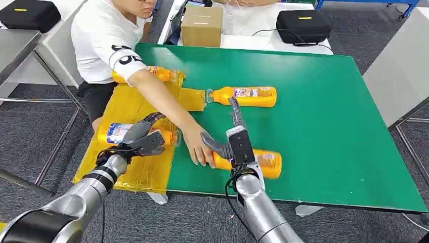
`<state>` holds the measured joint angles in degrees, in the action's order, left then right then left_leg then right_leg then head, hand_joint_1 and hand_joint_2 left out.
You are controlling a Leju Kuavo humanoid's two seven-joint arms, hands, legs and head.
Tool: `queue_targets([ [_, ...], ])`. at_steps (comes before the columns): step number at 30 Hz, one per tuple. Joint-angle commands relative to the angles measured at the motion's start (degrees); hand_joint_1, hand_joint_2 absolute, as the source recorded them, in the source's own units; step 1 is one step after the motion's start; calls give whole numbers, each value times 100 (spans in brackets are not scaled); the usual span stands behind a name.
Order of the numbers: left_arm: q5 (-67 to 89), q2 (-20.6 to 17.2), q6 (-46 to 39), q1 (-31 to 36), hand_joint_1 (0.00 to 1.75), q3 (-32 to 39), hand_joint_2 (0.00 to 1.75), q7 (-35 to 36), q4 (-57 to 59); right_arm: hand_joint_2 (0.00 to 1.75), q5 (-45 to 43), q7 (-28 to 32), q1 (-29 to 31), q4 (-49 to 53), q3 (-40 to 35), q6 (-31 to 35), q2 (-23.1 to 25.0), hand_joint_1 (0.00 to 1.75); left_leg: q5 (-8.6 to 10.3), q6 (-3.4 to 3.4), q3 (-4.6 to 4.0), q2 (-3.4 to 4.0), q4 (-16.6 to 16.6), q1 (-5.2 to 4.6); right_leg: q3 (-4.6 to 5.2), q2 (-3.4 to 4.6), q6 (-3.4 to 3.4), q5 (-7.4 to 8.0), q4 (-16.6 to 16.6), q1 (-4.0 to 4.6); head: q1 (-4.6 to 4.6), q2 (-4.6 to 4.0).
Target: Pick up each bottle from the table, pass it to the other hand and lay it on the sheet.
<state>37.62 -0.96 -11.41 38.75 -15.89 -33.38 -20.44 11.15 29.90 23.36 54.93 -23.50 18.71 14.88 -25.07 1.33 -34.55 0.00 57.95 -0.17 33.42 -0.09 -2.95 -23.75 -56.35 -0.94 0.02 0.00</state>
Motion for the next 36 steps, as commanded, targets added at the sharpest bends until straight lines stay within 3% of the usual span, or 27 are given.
queue_targets([
  [1,-29,130,45,128,0,390,175,-18,136,175,-20,-5,322,-469,-167,14,-86,0,-5,-6,7,0,4,7,-10,1,9,-3,0,7,2,0],
  [11,-29,130,45,128,0,390,175,-18,136,175,-20,-5,322,-469,-167,14,-86,0,-6,-8,12,1,1,6,-13,1,12,-6,-1,6,0,0],
  [15,-733,247,19,20,0,1080,175,-609,-187,175,25,-45,290,-439,-174,74,-104,0,-4,-6,6,1,3,5,-8,1,8,-3,-1,5,0,0],
  [20,-2442,412,878,-714,0,1640,175,-662,-2061,175,319,-227,123,-293,-214,273,-202,0,-3,-4,4,-3,1,5,-8,-4,7,-3,2,5,0,0],
  [23,-3094,554,1480,-1074,0,1897,175,-662,-2553,175,738,-453,-95,-119,-259,549,-282,0,-7,-6,14,-1,-2,6,-16,-2,9,-7,6,6,0,0],
  [24,-3230,632,1607,-1209,0,1977,0,-662,-2682,175,931,-543,-238,12,-250,686,-317,0,-4,-4,12,-2,-4,3,-14,-3,6,-4,9,3,2,0],
  [25,-3802,783,2426,-1399,0,2127,0,-554,-2842,175,1726,-1138,-424,101,-330,1225,-458,0,-9,-6,22,-4,-6,7,-27,-6,9,-8,13,7,0,0],
  [27,-3888,996,2542,-1785,0,2010,0,-382,-3310,175,2349,-1419,-793,340,-221,1402,-749,0,-8,-3,24,-12,-10,4,-31,-13,7,-9,18,4,0,0],
  [31,-3920,1025,2453,-1849,0,1823,0,-267,-3356,175,3279,-1943,-996,378,103,1407,-1069,0,-9,-1,18,-31,-6,0,-29,-29,4,-13,20,2,0,0],
  [32,-3935,1014,2440,-1819,0,1819,175,-269,-3321,175,3470,-2047,-1018,371,178,1364,-1151,0,-13,-3,22,-31,-2,3,-34,-27,7,-16,18,5,0,0],
  [36,-4013,994,2339,-1585,0,1890,175,-246,-3005,175,3892,-2125,-1079,379,422,1030,-1228,0,-5,-3,-3,-22,0,-7,-4,-18,6,-6,12,-3,2,0],
])
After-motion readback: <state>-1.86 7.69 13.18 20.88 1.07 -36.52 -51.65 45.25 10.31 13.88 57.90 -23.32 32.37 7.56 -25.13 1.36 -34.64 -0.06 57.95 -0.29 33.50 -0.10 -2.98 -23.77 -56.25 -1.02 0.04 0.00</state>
